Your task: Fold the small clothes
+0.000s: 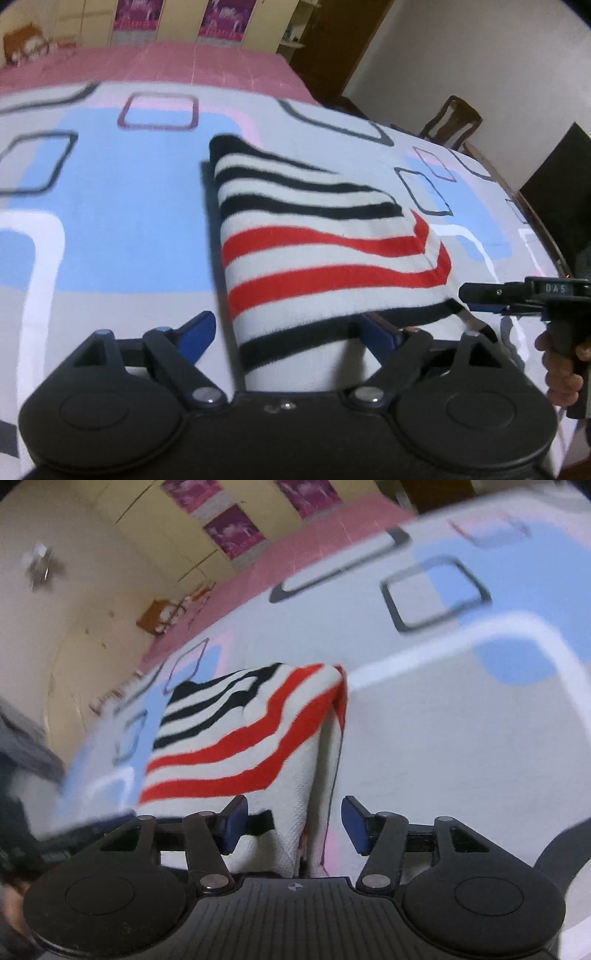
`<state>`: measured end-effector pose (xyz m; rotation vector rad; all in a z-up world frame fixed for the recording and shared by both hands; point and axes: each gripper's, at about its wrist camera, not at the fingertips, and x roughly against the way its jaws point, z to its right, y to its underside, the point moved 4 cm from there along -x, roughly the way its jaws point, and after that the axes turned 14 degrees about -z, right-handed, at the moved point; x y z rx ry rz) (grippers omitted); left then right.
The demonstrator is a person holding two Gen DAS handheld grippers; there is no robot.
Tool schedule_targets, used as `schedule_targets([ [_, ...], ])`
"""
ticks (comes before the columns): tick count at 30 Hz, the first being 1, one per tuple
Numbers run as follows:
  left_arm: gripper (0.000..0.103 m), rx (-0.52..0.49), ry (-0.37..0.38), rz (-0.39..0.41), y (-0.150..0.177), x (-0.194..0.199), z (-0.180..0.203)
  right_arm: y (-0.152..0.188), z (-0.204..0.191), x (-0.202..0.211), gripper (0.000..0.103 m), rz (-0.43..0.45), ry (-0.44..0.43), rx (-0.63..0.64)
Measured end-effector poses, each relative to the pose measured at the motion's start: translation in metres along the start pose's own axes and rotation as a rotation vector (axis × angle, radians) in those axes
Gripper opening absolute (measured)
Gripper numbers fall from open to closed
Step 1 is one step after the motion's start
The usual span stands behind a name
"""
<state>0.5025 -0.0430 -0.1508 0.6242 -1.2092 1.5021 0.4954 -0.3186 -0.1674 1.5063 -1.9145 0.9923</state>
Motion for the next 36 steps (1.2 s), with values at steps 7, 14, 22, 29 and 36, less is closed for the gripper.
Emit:
schedule_targets([
  [7, 0.084, 0.055, 0.067, -0.034, -0.004, -0.014, -0.003, -0.013, 0.024, -0.018, 0.059, -0.099, -0.14, -0.082],
  [14, 0.083, 0.058, 0.051, -0.038, -0.007, -0.019, 0.001, -0.02, 0.017, -0.024, 0.071, -0.123, -0.152, -0.008],
  [22, 0.081, 0.069, 0.077, -0.047, -0.008, -0.022, -0.004, -0.018, 0.02, -0.024, 0.071, -0.13, -0.155, 0.0],
  [29, 0.076, 0.076, 0.096, -0.063, -0.019, -0.032, -0.004, -0.027, -0.008, -0.044, 0.054, -0.128, -0.083, 0.106],
  [36, 0.054, -0.13, -0.17, -0.029, -0.019, -0.016, 0.048, -0.012, -0.036, -0.039, 0.037, -0.045, 0.053, 0.241],
])
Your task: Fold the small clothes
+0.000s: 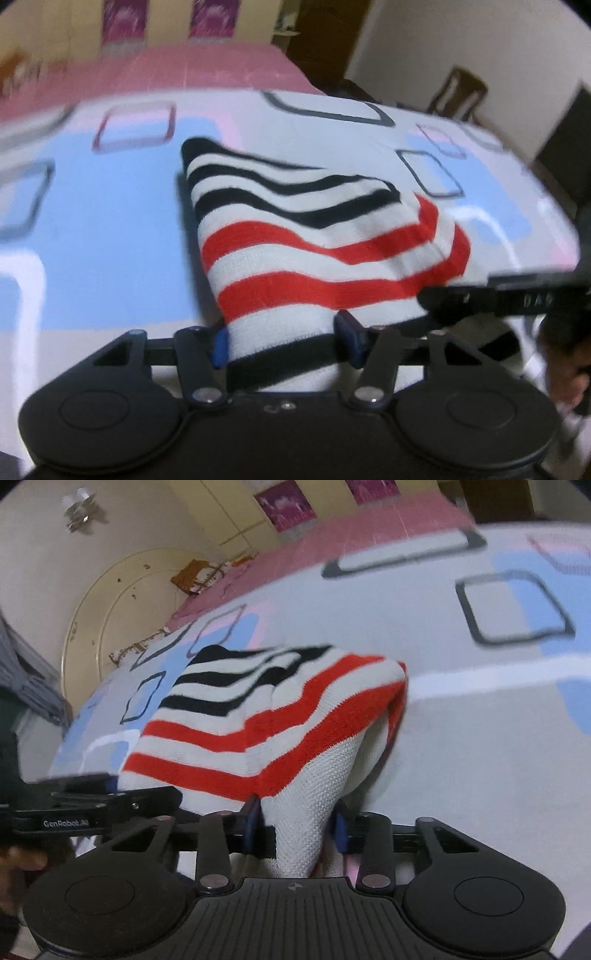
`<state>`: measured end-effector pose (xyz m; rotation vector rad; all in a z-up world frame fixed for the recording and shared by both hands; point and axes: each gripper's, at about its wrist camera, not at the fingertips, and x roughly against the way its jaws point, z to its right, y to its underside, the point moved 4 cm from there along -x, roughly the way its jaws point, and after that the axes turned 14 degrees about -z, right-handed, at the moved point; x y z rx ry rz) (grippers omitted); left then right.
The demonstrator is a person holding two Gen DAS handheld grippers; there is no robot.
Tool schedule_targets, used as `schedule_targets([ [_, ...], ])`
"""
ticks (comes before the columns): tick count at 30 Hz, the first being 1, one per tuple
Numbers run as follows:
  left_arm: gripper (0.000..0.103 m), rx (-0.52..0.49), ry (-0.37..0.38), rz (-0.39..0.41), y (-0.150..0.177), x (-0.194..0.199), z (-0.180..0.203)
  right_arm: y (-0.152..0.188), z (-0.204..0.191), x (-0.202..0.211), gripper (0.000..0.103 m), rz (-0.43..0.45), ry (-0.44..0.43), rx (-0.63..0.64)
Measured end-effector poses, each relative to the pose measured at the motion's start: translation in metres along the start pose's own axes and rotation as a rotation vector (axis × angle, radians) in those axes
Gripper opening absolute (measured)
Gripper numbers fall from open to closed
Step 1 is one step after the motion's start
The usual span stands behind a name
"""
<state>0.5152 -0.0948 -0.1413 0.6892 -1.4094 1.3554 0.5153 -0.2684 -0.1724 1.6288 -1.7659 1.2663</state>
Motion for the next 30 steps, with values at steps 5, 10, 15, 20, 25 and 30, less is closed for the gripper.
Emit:
schedule_targets([
  [5, 0.052, -0.12, -0.086, 0.033, 0.002, 0.023, 0.021, 0.007, -0.023, 0.021, 0.033, 0.046, 0.053, 0.054],
  [10, 0.052, -0.141, -0.093, 0.067, 0.011, 0.047, 0.005, 0.015, -0.058, 0.029, 0.033, 0.086, 0.077, 0.081],
  [15, 0.052, -0.131, -0.11, 0.082, 0.034, 0.073, -0.042, 0.018, -0.115, 0.005, 0.033, 0.089, 0.085, 0.109],
  [20, 0.052, -0.077, -0.118, 0.077, 0.065, 0.098, -0.117, 0.02, -0.193, -0.042, 0.033, 0.063, 0.092, 0.164],
  [25, 0.052, -0.036, -0.124, 0.064, 0.086, 0.114, -0.183, 0.017, -0.256, -0.095, 0.033, 0.036, 0.1, 0.193],
  [30, 0.06, -0.021, -0.065, 0.03, 0.091, 0.095, -0.232, 0.012, -0.275, -0.145, 0.033, 0.02, 0.15, 0.201],
])
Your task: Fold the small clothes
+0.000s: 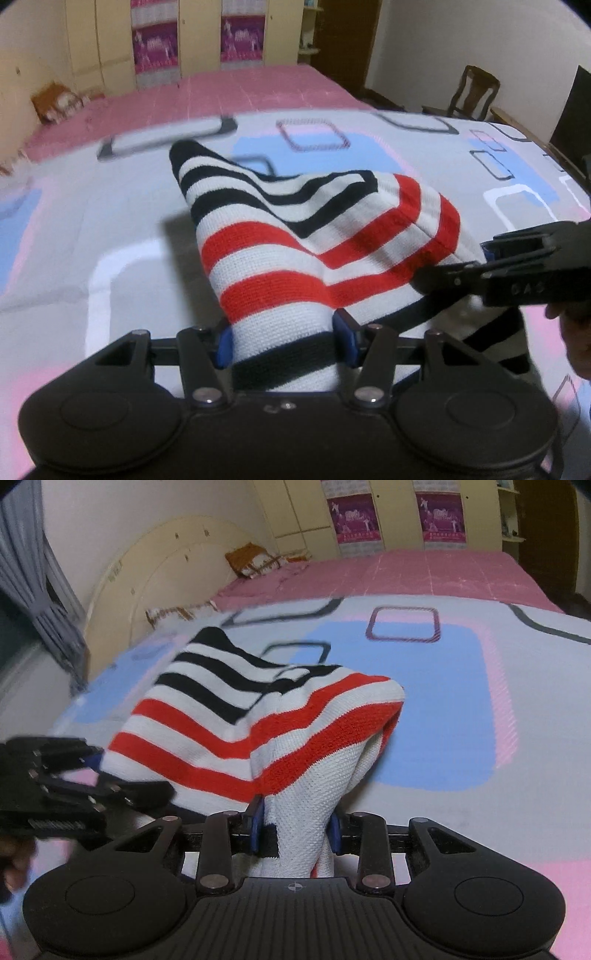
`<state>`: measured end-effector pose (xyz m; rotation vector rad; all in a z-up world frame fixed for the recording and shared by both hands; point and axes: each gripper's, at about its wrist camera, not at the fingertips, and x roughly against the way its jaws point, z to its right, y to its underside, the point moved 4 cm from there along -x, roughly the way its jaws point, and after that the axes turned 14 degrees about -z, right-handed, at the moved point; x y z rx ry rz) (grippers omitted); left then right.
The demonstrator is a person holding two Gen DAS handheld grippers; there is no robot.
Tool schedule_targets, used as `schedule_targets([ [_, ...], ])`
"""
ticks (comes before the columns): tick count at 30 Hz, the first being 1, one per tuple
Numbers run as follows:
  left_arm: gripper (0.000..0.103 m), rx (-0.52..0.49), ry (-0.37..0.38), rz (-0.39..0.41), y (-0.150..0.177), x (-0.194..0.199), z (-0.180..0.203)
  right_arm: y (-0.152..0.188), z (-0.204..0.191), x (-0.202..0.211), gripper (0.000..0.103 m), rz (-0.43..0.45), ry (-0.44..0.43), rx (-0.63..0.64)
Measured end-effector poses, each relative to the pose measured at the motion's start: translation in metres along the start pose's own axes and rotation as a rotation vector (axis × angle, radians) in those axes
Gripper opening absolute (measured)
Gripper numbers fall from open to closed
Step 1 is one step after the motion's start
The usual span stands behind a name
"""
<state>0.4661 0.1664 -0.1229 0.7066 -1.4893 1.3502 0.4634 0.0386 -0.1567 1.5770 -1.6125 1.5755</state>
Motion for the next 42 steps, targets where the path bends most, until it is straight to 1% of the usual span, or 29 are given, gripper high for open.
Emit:
schedule_targets([
  [1, 0.071, 0.011, 0.001, -0.012, 0.002, -0.014, -0.006, 0.003, 0.002, -0.016, 0.036, -0.023, 0.039, 0.005],
  [2, 0.079, 0.057, 0.014, 0.007, 0.009, -0.02, -0.019, 0.007, 0.006, -0.027, 0.043, -0.027, 0.04, -0.02],
  [4, 0.079, 0.124, 0.076, 0.033, 0.016, -0.022, -0.03, 0.011, 0.015, -0.031, 0.044, -0.003, -0.002, -0.083],
  [9, 0.082, 0.067, 0.044, 0.062, 0.017, -0.01, -0.028, 0.008, 0.012, -0.025, 0.045, -0.026, 0.018, -0.104],
  [10, 0.08, 0.056, 0.037, 0.077, 0.018, -0.001, -0.03, 0.006, 0.013, -0.022, 0.049, -0.041, 0.009, -0.127],
  [11, 0.074, 0.05, 0.023, 0.105, 0.023, 0.01, -0.034, 0.008, 0.014, -0.01, 0.056, -0.054, 0.008, -0.152],
  [12, 0.072, 0.04, 0.005, 0.138, 0.024, 0.019, -0.036, 0.009, 0.014, 0.001, 0.057, -0.04, 0.018, -0.156],
  [13, 0.065, 0.027, 0.003, 0.169, 0.024, 0.027, -0.036, 0.008, 0.012, 0.016, 0.057, 0.011, 0.034, -0.144],
  [14, 0.052, 0.02, 0.02, 0.187, 0.022, 0.032, -0.034, 0.007, 0.008, 0.028, 0.057, 0.06, 0.048, -0.133],
  [15, 0.047, 0.002, 0.053, 0.192, 0.019, 0.033, -0.031, 0.004, 0.004, 0.033, 0.057, 0.085, 0.051, -0.122],
  [16, 0.044, -0.018, 0.071, 0.191, 0.017, 0.031, -0.026, 0.001, 0.001, 0.033, 0.052, 0.097, 0.056, -0.107],
  [17, 0.041, -0.041, 0.085, 0.188, 0.014, 0.028, -0.02, -0.002, -0.005, 0.028, 0.03, 0.095, 0.064, -0.075],
  [18, 0.039, -0.065, 0.095, 0.162, 0.01, 0.019, -0.015, -0.004, -0.009, 0.018, 0.018, 0.067, 0.076, -0.052],
  [19, 0.033, -0.079, 0.089, 0.121, 0.009, 0.008, -0.012, -0.004, -0.009, 0.003, 0.011, 0.021, 0.108, -0.04],
  [20, 0.035, -0.092, 0.071, 0.088, 0.011, -0.004, -0.009, -0.003, -0.004, -0.011, 0.007, -0.016, 0.156, -0.04],
  [21, 0.035, -0.096, 0.061, 0.092, 0.013, -0.011, -0.008, -0.003, 0.002, -0.018, 0.007, -0.002, 0.169, -0.048],
  [22, 0.035, -0.07, 0.074, 0.104, 0.015, -0.013, -0.011, -0.003, 0.007, -0.019, 0.007, 0.005, 0.155, -0.068],
  [24, 0.034, -0.052, 0.085, 0.108, 0.018, -0.009, -0.012, -0.005, 0.009, -0.017, 0.007, -0.014, 0.133, -0.094],
  [25, 0.032, -0.06, 0.079, 0.112, 0.02, -0.004, -0.011, -0.005, 0.008, -0.012, 0.007, -0.021, 0.136, -0.086],
  [27, 0.032, -0.079, 0.11, 0.141, 0.027, 0.014, -0.009, 0.0, -0.002, 0.009, 0.008, 0.017, 0.129, -0.059],
  [30, 0.032, -0.09, 0.141, 0.165, 0.051, 0.037, -0.003, 0.022, -0.019, 0.04, 0.008, 0.052, 0.103, -0.004],
  [32, 0.03, -0.085, 0.163, 0.171, 0.069, 0.046, 0.005, 0.043, -0.033, 0.05, 0.007, 0.037, 0.08, 0.045],
  [34, 0.03, -0.067, 0.173, 0.158, 0.086, 0.045, 0.012, 0.061, -0.042, 0.047, 0.007, 0.023, 0.114, 0.093],
  [35, 0.026, -0.056, 0.151, 0.135, 0.091, 0.038, 0.014, 0.068, -0.041, 0.039, 0.007, 0.003, 0.147, 0.114],
  [36, 0.024, -0.046, 0.106, 0.113, 0.095, 0.028, 0.015, 0.072, -0.038, 0.028, 0.007, -0.032, 0.185, 0.118],
  [37, 0.018, -0.031, 0.087, 0.106, 0.098, 0.021, 0.014, 0.075, -0.031, 0.016, 0.007, -0.065, 0.218, 0.102],
  [39, 0.018, 0.038, 0.104, 0.116, 0.1, 0.014, 0.01, 0.079, -0.021, 0.005, 0.007, -0.06, 0.181, 0.063],
  [40, 0.018, 0.048, 0.097, 0.12, 0.1, 0.014, 0.01, 0.079, -0.019, 0.004, 0.007, -0.056, 0.168, 0.046],
  [42, 0.017, 0.046, 0.068, 0.123, 0.101, 0.016, 0.014, 0.078, -0.023, 0.004, 0.007, -0.056, 0.183, 0.068],
])
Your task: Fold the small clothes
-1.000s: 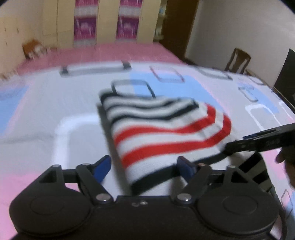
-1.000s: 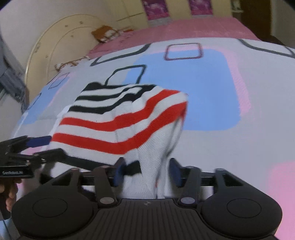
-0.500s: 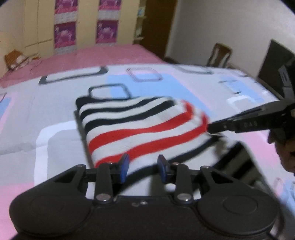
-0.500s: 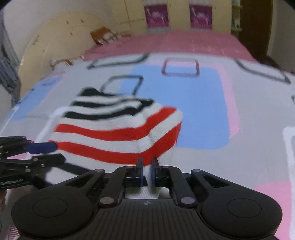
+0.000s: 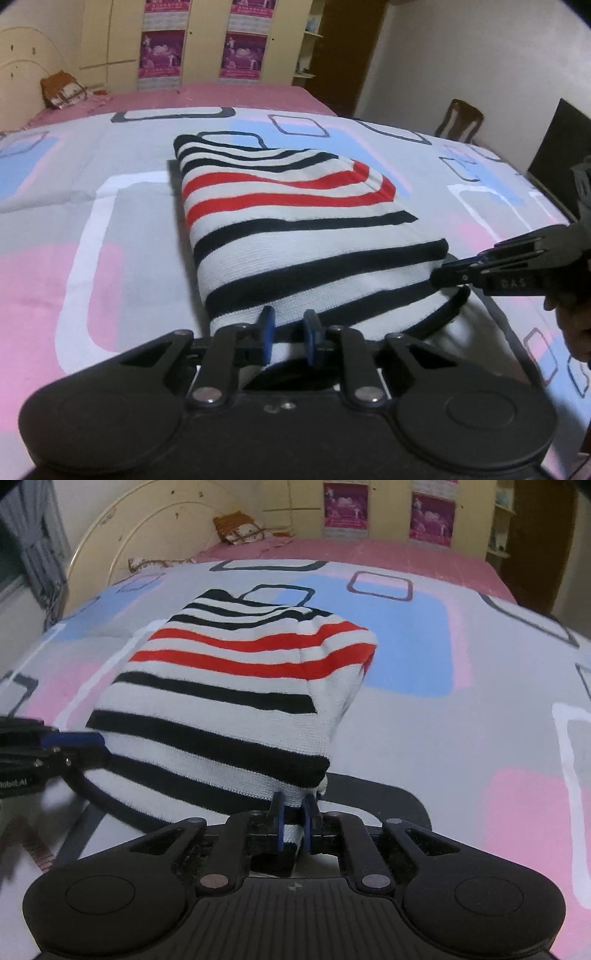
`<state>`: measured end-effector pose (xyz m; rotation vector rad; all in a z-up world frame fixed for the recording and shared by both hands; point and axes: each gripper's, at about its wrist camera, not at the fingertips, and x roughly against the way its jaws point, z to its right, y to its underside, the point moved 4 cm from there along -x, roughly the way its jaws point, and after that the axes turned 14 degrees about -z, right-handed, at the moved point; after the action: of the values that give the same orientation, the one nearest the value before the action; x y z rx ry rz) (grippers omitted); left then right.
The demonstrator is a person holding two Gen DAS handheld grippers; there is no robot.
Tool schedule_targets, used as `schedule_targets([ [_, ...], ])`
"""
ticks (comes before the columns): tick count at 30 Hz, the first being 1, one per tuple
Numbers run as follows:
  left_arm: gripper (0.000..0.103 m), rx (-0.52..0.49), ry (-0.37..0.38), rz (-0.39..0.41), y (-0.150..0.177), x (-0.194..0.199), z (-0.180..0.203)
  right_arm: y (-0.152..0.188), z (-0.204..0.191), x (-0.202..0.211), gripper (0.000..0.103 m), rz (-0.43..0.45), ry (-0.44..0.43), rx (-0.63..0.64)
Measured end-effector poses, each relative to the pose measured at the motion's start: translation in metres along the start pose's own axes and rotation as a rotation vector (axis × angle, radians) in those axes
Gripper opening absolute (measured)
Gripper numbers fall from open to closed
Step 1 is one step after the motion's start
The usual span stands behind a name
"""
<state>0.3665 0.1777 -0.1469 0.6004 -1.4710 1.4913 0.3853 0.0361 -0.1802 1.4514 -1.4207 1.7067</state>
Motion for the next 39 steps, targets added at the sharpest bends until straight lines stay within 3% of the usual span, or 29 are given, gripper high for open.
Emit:
schedule_targets([
  [3, 0.017, 0.002, -0.034, 0.002, 0.001, 0.01, 0.008, 0.0, 0.001, 0.008, 0.008, 0.011, -0.016, -0.03],
  [6, 0.018, -0.006, -0.06, 0.024, 0.003, 0.028, 0.021, 0.012, 0.0, 0.039, 0.008, 0.082, -0.04, -0.041],
  [10, 0.037, 0.009, -0.106, 0.063, 0.011, 0.049, 0.038, 0.025, 0.002, 0.065, 0.008, 0.123, -0.032, -0.059],
  [11, 0.057, 0.017, -0.118, 0.075, 0.013, 0.054, 0.041, 0.029, 0.004, 0.071, 0.01, 0.132, -0.027, -0.075],
  [12, 0.076, 0.029, -0.14, 0.095, 0.016, 0.061, 0.045, 0.033, 0.006, 0.076, 0.023, 0.139, -0.011, -0.095],
  [13, 0.1, 0.044, -0.178, 0.128, 0.019, 0.068, 0.049, 0.037, 0.008, 0.08, 0.088, 0.146, 0.016, -0.12],
  [14, 0.103, 0.049, -0.212, 0.16, 0.022, 0.075, 0.052, 0.042, 0.01, 0.086, 0.1, 0.169, 0.046, -0.145],
  [15, 0.103, 0.047, -0.225, 0.158, 0.024, 0.078, 0.056, 0.048, 0.012, 0.09, 0.103, 0.208, 0.063, -0.148],
  [18, 0.103, 0.061, -0.223, 0.156, 0.032, 0.086, 0.064, 0.06, 0.014, 0.09, 0.103, 0.179, 0.062, -0.154],
  [22, 0.103, 0.054, -0.237, 0.162, 0.044, 0.099, 0.081, 0.078, 0.004, 0.107, 0.103, 0.205, 0.062, -0.162],
  [39, 0.103, 0.04, -0.236, 0.271, 0.109, 0.192, 0.164, 0.181, -0.044, 0.222, 0.103, 0.32, 0.084, -0.177],
])
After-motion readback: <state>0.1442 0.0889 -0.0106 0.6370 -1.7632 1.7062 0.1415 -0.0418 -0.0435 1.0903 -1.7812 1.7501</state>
